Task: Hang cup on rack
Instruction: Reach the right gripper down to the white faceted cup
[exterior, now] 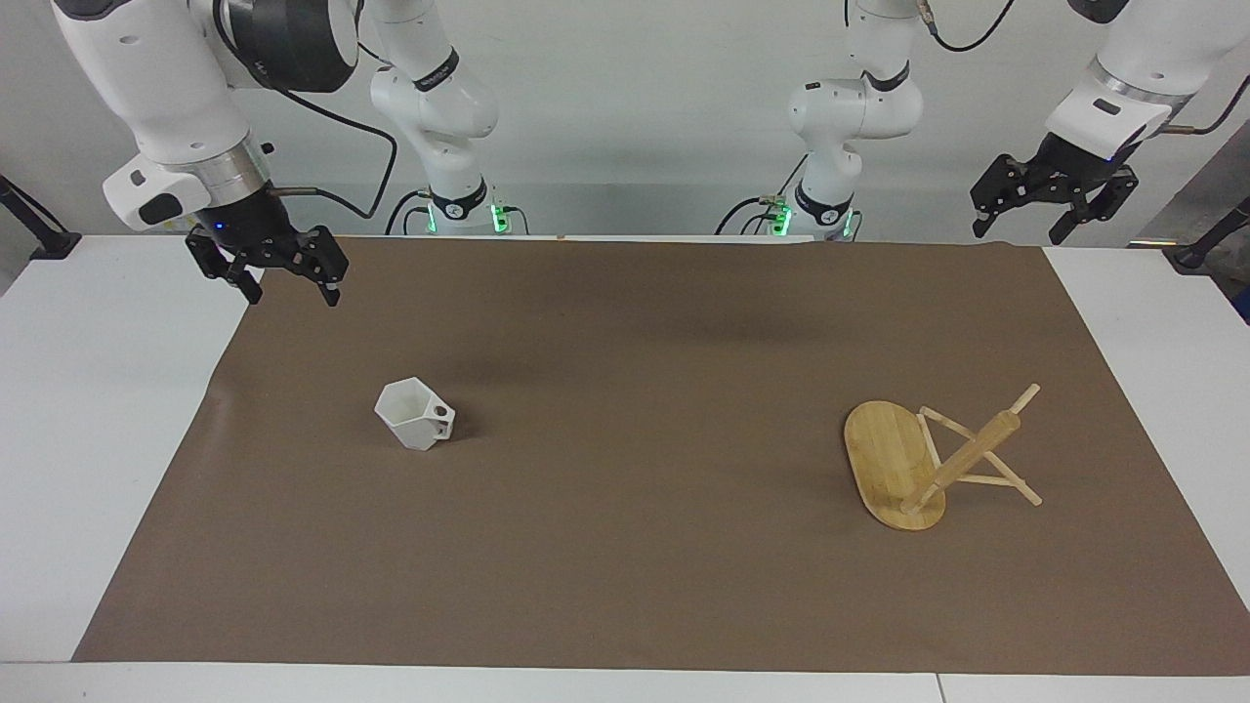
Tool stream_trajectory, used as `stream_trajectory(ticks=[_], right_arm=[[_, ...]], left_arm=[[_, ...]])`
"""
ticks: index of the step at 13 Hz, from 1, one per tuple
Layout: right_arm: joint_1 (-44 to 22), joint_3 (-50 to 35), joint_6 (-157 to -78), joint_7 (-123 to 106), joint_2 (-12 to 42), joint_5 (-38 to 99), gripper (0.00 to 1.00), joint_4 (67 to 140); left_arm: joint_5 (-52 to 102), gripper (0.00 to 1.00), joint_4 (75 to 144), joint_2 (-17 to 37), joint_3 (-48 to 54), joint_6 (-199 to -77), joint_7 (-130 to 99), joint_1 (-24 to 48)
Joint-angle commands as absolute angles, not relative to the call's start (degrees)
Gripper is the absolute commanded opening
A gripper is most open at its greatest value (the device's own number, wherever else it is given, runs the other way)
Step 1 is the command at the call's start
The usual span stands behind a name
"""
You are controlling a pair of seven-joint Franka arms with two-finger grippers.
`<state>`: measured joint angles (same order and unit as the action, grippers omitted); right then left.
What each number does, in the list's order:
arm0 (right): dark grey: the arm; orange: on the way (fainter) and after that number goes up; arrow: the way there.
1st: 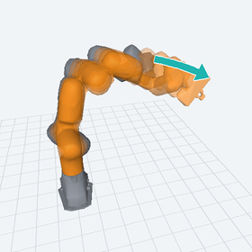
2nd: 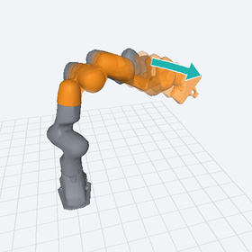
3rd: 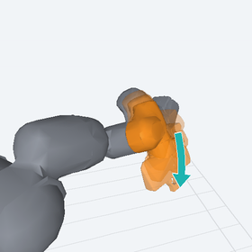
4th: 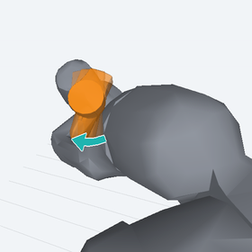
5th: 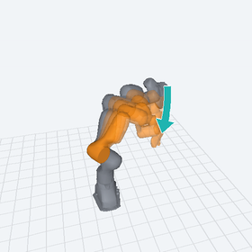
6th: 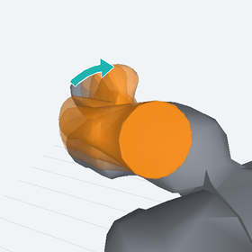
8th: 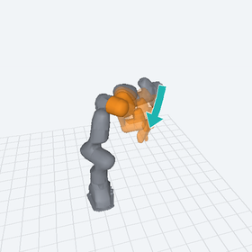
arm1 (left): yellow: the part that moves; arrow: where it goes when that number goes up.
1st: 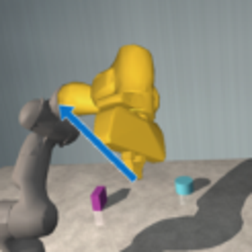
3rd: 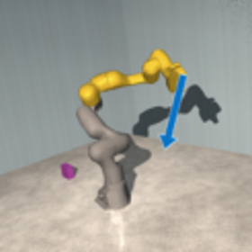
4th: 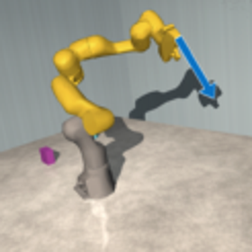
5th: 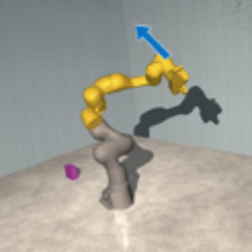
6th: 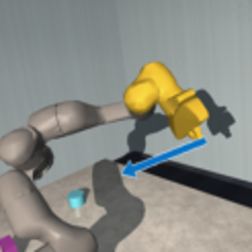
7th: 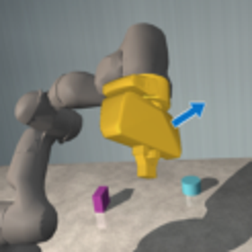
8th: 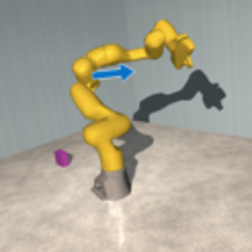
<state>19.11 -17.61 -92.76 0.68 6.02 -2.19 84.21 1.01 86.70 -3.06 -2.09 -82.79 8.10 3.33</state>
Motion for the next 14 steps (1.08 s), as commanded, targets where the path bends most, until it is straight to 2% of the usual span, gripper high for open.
stream_trajectory(ticks=[1,14], right_arm=[[20.0,-17.8,-93.6,-1.2,4.7,-0.8,1.0,86.2],[20.0,-17.8,-93.8,-1.6,4.6,-0.8,1.0,86.5]], left_arm=[[0.8,1.0,88.9,-4.9,-2.3,-83.8,8.4,3.3],[0.8,1.0,89.0,-4.9,-2.3,-83.8,8.4,3.3]])
